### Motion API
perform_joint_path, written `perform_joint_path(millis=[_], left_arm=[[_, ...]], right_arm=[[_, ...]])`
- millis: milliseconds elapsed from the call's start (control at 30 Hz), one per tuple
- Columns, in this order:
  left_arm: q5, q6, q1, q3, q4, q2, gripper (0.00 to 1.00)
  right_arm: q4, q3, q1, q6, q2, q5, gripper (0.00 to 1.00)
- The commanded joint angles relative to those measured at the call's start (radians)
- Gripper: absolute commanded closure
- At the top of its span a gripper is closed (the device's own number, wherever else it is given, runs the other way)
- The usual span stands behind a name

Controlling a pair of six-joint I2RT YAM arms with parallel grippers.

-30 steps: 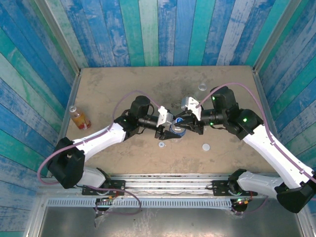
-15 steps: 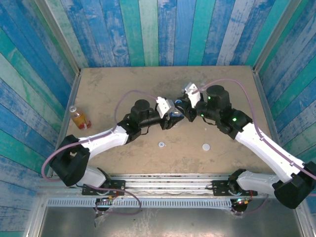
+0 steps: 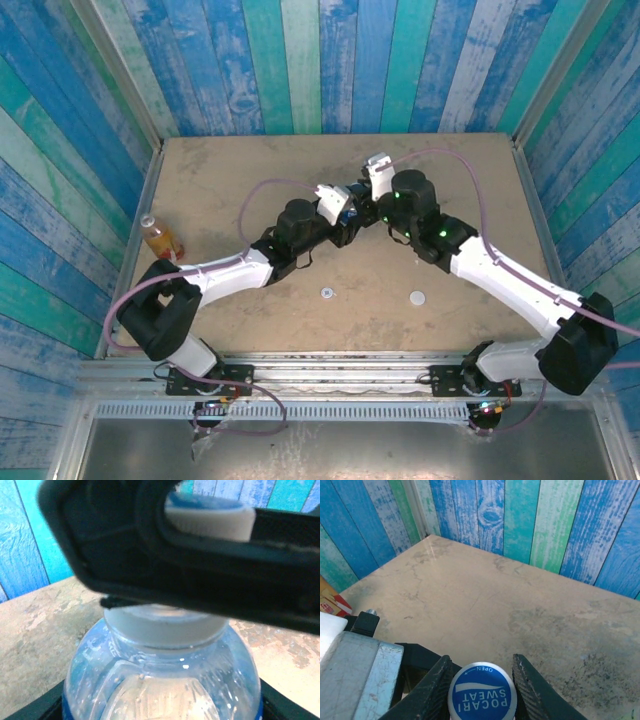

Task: Screw on the bottle caps

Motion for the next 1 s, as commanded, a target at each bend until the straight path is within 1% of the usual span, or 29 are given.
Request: perform_joint_path(millis=[0, 67, 167, 233, 300, 367, 467, 533, 667, 800, 867, 967], left_arm=[[-0.011, 0.012, 0.031, 0.015, 0.126, -0.067, 1.0], [0.051, 0.041, 0.032, -0.005, 0.104, -0.091, 1.0], [0.154, 0.097, 0.035, -0.03, 0.062, -0.129, 1.0], [0.235, 0.144, 0.037, -0.037, 0.022, -0.15, 1.0], [0.287, 0.164, 0.037, -0.039, -0.006, -0.17, 1.0], [0.373, 0.198, 0.038, -0.016, -0.071, -0.18, 0.95], [0.45, 0.23, 0.038, 0.012, -0.128, -0.185, 1.0], [0.462, 0.215, 0.038, 0.015, -0.14, -0.189, 1.0], [0.499, 0.223, 0.038, 0.009, -0.149, -0.197, 1.0], [0.455, 0.212, 0.039, -0.003, -0.129, -0.214, 1.0], [0.407, 0.195, 0.038, -0.021, -0.096, -0.226, 1.0], [0.367, 0.181, 0.038, -0.051, -0.049, -0.242, 1.0]], right_arm=[[-0.144, -0.057, 0.003, -0.104, -0.072, -0.118, 0.56], [-0.147, -0.077, -0.015, -0.144, -0.136, -0.185, 0.48], [-0.172, -0.103, -0.047, -0.209, -0.237, -0.329, 0.37], [-0.197, -0.116, -0.065, -0.245, -0.293, -0.404, 0.34], [-0.239, -0.12, -0.071, -0.282, -0.335, -0.463, 0.33], [-0.31, -0.094, -0.072, -0.308, -0.354, -0.51, 0.33], [-0.381, -0.055, -0.072, -0.334, -0.357, -0.551, 0.33], [-0.399, -0.038, -0.073, -0.342, -0.354, -0.551, 0.33], [-0.413, -0.004, -0.074, -0.358, -0.331, -0.538, 0.33], [-0.419, 0.022, -0.073, -0.368, -0.307, -0.51, 0.34], [-0.419, 0.033, -0.075, -0.369, -0.298, -0.496, 0.34], [-0.416, 0.042, -0.08, -0.368, -0.288, -0.486, 0.35]])
